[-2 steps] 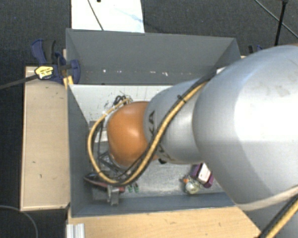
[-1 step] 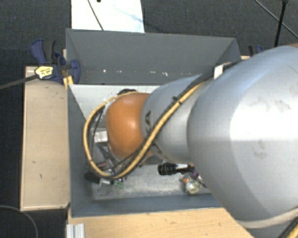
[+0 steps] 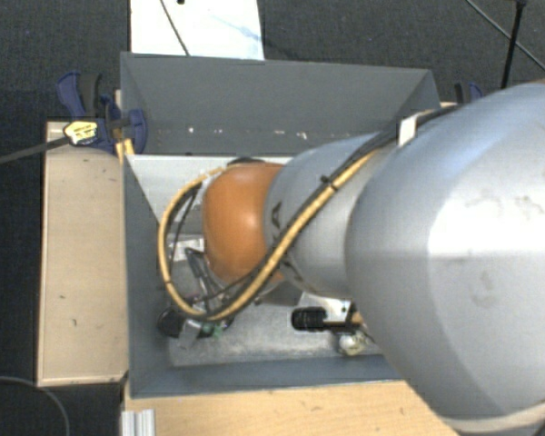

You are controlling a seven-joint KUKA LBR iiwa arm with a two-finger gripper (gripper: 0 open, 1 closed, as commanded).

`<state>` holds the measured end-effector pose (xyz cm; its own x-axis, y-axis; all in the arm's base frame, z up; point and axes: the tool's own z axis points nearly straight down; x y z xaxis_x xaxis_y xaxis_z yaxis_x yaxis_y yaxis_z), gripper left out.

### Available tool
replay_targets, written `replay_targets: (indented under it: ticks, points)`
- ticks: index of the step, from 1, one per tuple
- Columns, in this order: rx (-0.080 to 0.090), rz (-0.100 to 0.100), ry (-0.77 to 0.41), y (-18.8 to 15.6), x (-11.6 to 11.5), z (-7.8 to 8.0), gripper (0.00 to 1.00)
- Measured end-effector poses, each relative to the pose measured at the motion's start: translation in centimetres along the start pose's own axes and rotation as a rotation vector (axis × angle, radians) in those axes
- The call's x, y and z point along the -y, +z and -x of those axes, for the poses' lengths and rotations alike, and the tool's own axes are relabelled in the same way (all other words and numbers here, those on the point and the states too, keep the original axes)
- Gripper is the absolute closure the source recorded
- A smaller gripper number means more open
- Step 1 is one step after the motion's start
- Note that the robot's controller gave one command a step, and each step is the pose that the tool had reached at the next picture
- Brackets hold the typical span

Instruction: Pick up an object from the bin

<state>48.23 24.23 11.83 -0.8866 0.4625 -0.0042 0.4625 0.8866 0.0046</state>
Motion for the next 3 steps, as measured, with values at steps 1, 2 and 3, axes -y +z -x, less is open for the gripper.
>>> replay_targets:
  ticks: [1, 2, 3]
  points:
    - [-0.004, -0.007, 0.062, 5.04, 0.86, -0.13, 0.0]
    - [-0.004, -0.007, 0.065, 5.03, 0.86, -0.11, 0.0]
    - [-0.005, -0.007, 0.065, 5.07, 0.88, -0.13, 1.0]
